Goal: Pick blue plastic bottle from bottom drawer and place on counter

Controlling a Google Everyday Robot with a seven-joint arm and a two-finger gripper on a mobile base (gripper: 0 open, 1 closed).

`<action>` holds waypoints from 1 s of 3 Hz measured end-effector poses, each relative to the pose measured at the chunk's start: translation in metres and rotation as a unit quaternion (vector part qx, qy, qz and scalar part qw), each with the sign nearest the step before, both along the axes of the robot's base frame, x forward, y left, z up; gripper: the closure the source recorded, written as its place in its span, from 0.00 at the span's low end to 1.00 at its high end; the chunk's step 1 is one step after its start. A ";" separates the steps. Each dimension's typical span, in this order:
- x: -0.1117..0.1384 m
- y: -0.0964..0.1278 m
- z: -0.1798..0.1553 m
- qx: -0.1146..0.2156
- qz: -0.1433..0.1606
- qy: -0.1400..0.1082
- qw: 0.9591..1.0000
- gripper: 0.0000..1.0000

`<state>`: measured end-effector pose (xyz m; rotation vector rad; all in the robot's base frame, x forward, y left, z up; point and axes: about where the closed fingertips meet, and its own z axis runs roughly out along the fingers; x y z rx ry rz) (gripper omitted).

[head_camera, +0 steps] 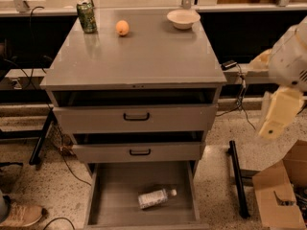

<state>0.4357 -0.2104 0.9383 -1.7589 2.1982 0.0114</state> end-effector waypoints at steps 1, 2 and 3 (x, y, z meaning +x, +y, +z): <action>-0.004 0.013 -0.063 0.048 0.031 0.035 0.998 0.00; -0.014 0.030 -0.124 0.074 0.057 0.081 0.992 0.00; -0.017 0.031 -0.129 0.072 0.054 0.084 0.992 0.00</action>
Offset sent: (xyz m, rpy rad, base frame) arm -0.0224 0.0464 -0.1865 0.2138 0.2587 0.1728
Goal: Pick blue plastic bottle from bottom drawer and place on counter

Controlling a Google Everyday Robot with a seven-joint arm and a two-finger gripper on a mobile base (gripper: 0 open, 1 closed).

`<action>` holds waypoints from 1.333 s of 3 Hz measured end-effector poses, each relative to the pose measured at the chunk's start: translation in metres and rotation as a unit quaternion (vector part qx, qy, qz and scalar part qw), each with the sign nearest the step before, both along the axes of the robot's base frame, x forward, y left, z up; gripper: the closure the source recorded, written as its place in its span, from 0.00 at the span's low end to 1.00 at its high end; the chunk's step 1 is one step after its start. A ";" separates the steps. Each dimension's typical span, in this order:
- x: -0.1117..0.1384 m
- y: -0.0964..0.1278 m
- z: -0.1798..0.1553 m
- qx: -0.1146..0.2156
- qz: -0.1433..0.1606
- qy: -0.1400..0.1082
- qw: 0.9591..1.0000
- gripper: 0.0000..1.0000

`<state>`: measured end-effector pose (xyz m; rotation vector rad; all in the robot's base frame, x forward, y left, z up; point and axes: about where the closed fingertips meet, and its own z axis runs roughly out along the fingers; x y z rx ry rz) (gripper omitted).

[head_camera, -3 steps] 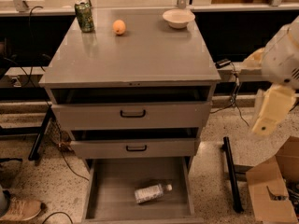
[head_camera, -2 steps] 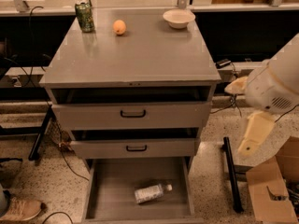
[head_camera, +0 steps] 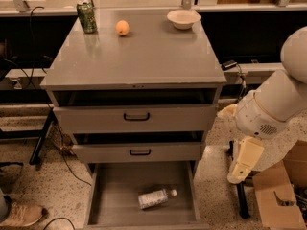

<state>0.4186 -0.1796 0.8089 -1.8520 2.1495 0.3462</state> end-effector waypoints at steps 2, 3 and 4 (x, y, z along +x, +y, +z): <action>-0.009 -0.004 -0.145 0.040 -0.013 -0.006 0.999 0.00; 0.016 0.024 -0.236 0.110 -0.026 -0.009 0.994 0.00; 0.015 0.024 -0.235 0.110 -0.025 -0.009 0.994 0.00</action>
Offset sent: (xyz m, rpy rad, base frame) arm 0.0101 -0.0012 -0.2308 0.1923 -0.0673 -0.0562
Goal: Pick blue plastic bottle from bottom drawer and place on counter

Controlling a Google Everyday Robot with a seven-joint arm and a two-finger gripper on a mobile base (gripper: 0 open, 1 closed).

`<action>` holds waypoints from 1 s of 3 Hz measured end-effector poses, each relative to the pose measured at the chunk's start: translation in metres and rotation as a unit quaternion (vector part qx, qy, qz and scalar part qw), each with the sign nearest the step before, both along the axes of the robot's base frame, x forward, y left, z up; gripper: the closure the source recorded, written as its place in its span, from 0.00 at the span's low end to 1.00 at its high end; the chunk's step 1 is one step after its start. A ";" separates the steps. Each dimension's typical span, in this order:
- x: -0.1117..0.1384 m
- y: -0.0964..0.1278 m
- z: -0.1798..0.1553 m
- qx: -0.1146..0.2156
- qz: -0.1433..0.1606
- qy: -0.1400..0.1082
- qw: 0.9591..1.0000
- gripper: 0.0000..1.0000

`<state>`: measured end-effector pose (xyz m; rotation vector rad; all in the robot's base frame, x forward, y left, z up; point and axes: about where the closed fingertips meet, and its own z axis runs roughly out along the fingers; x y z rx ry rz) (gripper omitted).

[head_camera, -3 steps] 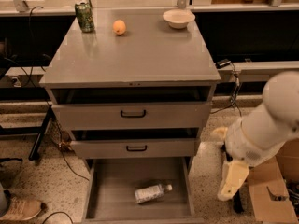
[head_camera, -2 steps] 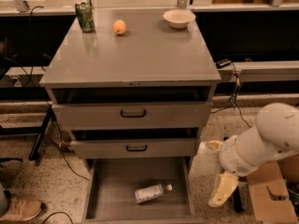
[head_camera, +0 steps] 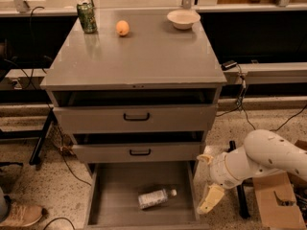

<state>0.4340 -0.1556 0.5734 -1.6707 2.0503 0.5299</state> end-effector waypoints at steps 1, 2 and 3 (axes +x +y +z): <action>0.005 -0.002 -0.019 -0.011 -0.005 -0.004 1.000 0.00; 0.023 -0.009 -0.057 -0.013 -0.009 -0.028 0.999 0.00; 0.045 -0.006 -0.111 -0.004 0.018 -0.040 0.999 0.00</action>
Offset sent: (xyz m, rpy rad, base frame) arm 0.0498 -0.0194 -0.1281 -0.0057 -0.1126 -0.0239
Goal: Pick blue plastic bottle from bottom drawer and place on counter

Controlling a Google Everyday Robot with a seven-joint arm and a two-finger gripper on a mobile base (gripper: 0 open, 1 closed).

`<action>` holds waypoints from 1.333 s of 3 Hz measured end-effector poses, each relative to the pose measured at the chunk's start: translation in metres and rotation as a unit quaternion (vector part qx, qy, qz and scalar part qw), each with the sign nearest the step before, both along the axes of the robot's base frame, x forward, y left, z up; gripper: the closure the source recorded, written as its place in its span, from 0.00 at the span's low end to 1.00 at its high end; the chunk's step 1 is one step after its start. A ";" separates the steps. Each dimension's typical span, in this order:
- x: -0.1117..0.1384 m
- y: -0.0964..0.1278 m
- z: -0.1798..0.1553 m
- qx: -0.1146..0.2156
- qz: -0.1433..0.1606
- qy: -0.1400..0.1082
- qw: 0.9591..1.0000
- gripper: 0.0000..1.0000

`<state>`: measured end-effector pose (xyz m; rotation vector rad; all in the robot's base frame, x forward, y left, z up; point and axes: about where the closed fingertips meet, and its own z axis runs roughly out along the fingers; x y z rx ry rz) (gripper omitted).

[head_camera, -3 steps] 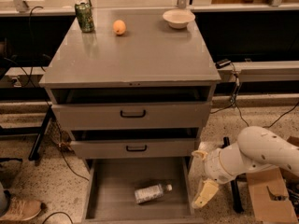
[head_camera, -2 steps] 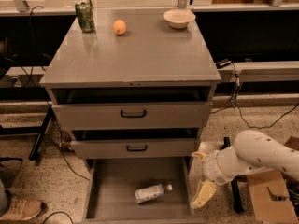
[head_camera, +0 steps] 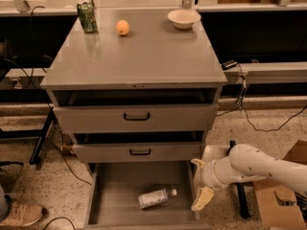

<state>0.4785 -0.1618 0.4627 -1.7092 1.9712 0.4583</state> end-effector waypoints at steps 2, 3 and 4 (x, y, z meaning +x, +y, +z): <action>0.029 0.028 -0.117 0.067 0.037 0.011 0.997 0.00; 0.029 0.028 -0.117 0.067 0.037 0.011 0.997 0.00; 0.033 0.028 -0.157 0.045 0.039 0.018 0.998 0.00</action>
Offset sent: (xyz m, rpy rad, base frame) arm 0.0491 0.0409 -0.1669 0.2354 0.0248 0.1045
